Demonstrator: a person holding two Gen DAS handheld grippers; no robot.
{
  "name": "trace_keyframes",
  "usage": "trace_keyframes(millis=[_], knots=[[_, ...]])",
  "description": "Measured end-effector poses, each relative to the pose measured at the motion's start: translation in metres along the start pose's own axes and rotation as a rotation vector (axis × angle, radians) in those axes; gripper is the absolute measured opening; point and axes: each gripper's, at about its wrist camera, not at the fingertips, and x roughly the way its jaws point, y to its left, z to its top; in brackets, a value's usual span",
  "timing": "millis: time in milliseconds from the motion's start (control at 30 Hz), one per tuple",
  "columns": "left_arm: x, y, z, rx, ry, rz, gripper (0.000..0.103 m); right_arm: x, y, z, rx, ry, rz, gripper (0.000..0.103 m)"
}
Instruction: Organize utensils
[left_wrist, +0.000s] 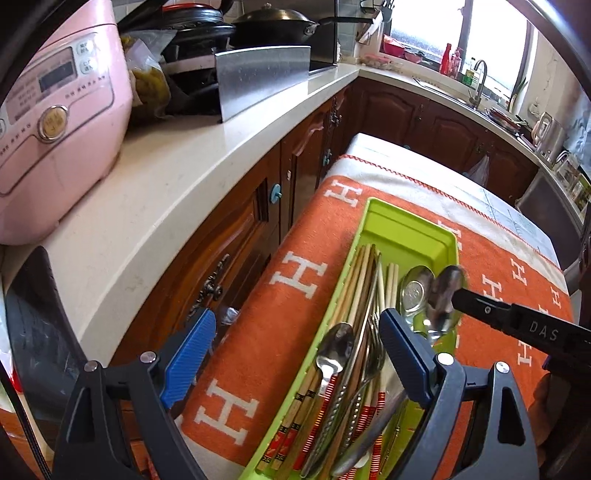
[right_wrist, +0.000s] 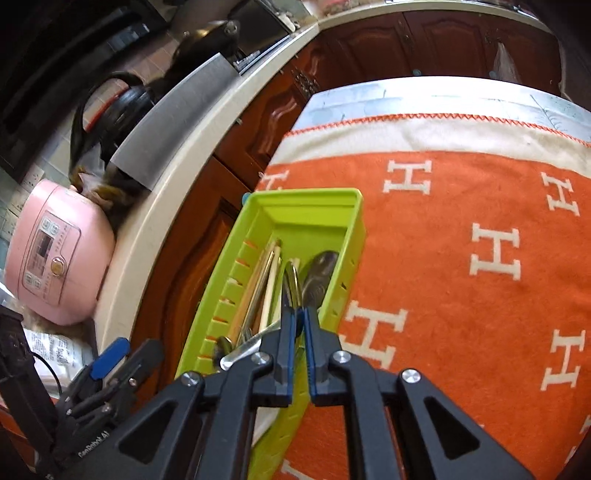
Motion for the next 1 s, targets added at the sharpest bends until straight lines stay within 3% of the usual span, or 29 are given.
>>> trace_keyframes(millis=[67, 133, 367, 533, 833, 1000], knots=[[0.002, -0.003, -0.001, 0.007, 0.007, -0.009, 0.089, -0.004, 0.001, 0.000, -0.006, -0.014, -0.003, 0.020], [0.002, -0.006, -0.002, 0.015, 0.009, -0.015, 0.089, -0.009, 0.002, -0.001, -0.012, -0.032, 0.004, 0.023], [-0.006, -0.016, -0.006, 0.042, 0.005, -0.030, 0.089, -0.019, -0.007, -0.011, -0.012, -0.029, -0.009, 0.023], [-0.015, -0.026, -0.010, 0.071, 0.006, -0.046, 0.089, -0.035, -0.009, -0.029, -0.051, -0.044, -0.068, 0.023], [-0.039, -0.057, -0.021, 0.186, -0.007, -0.086, 0.089, -0.078, -0.004, -0.060, -0.115, -0.103, -0.131, 0.023], [-0.055, -0.075, -0.030, 0.236, 0.025, -0.138, 0.089, -0.104, -0.008, -0.077, -0.103, -0.120, -0.175, 0.023]])
